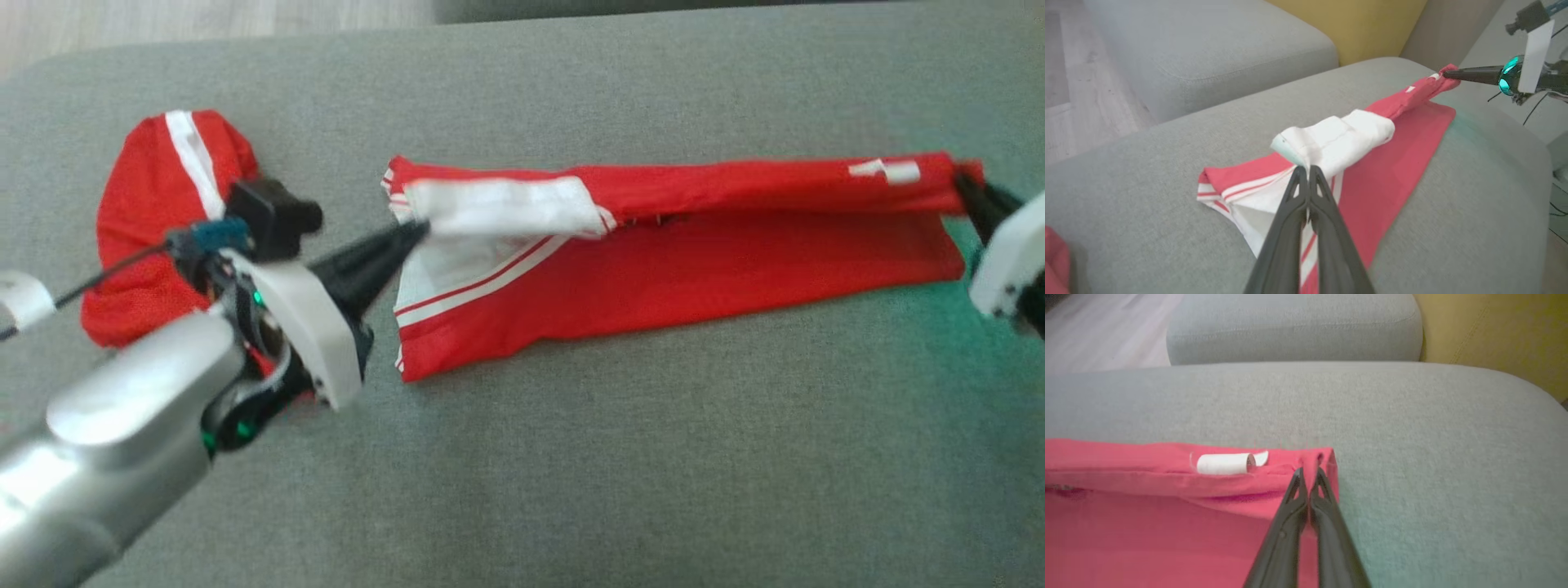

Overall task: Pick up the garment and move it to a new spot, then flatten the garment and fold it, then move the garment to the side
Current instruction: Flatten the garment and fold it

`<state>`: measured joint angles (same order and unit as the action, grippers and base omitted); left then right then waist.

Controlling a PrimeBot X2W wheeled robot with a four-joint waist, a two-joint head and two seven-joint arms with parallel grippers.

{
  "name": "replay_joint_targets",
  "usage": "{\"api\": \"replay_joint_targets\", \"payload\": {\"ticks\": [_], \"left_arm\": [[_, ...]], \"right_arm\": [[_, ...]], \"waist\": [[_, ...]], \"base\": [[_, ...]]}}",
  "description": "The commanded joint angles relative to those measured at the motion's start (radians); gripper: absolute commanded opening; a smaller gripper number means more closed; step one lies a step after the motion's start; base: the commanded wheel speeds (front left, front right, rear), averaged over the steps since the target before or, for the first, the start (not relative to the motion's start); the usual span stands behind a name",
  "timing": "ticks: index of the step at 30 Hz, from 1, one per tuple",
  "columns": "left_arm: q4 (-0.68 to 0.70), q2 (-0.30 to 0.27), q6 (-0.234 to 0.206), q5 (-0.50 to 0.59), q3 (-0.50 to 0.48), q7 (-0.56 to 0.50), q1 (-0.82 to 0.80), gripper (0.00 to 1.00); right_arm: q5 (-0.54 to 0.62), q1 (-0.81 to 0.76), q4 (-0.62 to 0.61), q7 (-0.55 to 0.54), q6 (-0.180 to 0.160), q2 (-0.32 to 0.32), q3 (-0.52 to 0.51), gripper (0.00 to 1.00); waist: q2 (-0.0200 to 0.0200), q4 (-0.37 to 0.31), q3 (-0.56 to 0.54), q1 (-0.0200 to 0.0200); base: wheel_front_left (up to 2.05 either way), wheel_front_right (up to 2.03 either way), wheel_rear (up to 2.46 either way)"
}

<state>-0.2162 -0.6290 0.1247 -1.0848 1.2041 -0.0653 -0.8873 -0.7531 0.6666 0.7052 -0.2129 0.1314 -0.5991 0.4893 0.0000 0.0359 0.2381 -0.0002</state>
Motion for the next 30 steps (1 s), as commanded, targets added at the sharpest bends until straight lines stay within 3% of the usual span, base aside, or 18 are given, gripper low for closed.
{"api": "replay_joint_targets", "payload": {"ticks": [1,10,20,21,22,23,24,26,27,30], "left_arm": [[0.027,-0.04,0.004,-0.007,-0.039,-0.003,-0.028,0.0],[0.131,-0.085,-0.013,0.009,0.03,-0.129,0.02,0.0],[0.086,-0.063,-0.029,0.099,0.05,-0.144,0.014,0.0],[0.077,-0.058,-0.031,0.113,0.052,-0.141,0.013,0.0],[0.066,-0.054,-0.034,0.128,0.054,-0.137,0.013,0.0],[0.054,-0.049,-0.038,0.146,0.055,-0.132,0.012,0.0],[0.042,-0.045,-0.04,0.16,0.057,-0.127,0.013,0.11],[0.019,-0.032,-0.044,0.175,0.059,-0.116,0.019,0.81],[0.009,-0.025,-0.048,0.175,0.058,-0.109,0.024,1.0],[-0.01,-0.006,-0.063,0.177,0.048,-0.076,0.03,1.0]], "right_arm": [[-0.006,-0.01,-0.027,-0.003,-0.001,-0.041,0.008,0.0],[0.029,-0.04,-0.061,-0.061,-0.001,-0.155,0.136,0.0],[0.035,-0.028,-0.068,-0.087,-0.001,-0.177,0.23,0.0],[0.032,-0.025,-0.068,-0.085,-0.001,-0.177,0.232,0.21],[0.028,-0.024,-0.066,-0.08,-0.001,-0.175,0.231,1.0],[0.024,-0.022,-0.063,-0.078,-0.001,-0.174,0.231,1.0],[0.02,-0.021,-0.059,-0.08,-0.001,-0.171,0.231,1.0],[0.011,-0.019,-0.058,-0.08,-0.001,-0.169,0.23,1.0],[0.003,-0.017,-0.057,-0.077,-0.001,-0.168,0.224,1.0],[-0.046,-0.002,-0.06,-0.046,-0.001,-0.155,0.174,1.0]], "waist": [[0.0,0.004,-0.005,0.0002],[0.0,0.012,-0.003,0.0002],[0.0,0.002,0.014,0.0002],[0.0,0.001,0.015,0.0002],[0.0,-0.001,0.016,0.0002],[0.0,-0.003,0.016,0.0002],[0.0,-0.005,0.016,0.0002],[0.0,-0.009,0.013,0.0002],[0.0,-0.011,0.011,0.0002],[0.0,-0.015,0.002,0.0002]], "base": [[0.0,0.0,0.0],[0.0,0.0,0.0],[0.0,0.0,0.0],[0.0,0.0,0.0],[0.0,0.0,0.0],[0.0,0.0,0.0],[0.0,0.0,0.0],[0.0,0.0,0.0],[0.0,0.0,0.0],[0.0,0.0,0.0]]}}
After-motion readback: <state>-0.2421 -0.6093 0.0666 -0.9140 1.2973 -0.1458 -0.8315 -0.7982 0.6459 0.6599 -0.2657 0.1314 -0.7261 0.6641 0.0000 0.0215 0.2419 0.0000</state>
